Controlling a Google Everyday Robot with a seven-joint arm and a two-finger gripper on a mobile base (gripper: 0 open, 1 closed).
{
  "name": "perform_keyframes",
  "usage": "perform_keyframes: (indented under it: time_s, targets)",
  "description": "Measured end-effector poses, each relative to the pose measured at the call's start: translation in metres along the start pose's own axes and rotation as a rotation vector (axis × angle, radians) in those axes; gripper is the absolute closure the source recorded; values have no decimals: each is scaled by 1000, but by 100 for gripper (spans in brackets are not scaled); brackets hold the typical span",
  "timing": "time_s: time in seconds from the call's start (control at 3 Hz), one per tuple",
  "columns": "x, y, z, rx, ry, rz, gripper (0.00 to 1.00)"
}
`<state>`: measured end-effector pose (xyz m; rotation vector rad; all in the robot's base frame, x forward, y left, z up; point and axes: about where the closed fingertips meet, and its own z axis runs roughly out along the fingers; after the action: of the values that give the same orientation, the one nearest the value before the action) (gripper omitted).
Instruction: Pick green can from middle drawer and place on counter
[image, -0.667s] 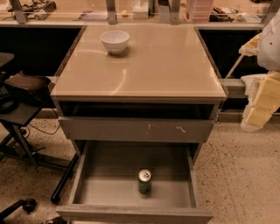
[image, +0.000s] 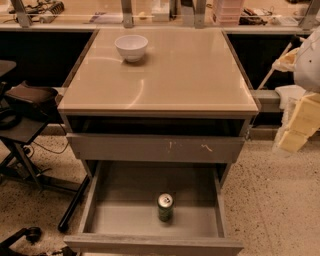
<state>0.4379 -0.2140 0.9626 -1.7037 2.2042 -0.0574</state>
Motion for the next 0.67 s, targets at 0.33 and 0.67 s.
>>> perform_keyframes:
  time_s: [0.33, 0.67]
  targets:
    - [10, 13, 54, -46, -92, 49, 0]
    - [23, 26, 123, -78, -167, 128, 0]
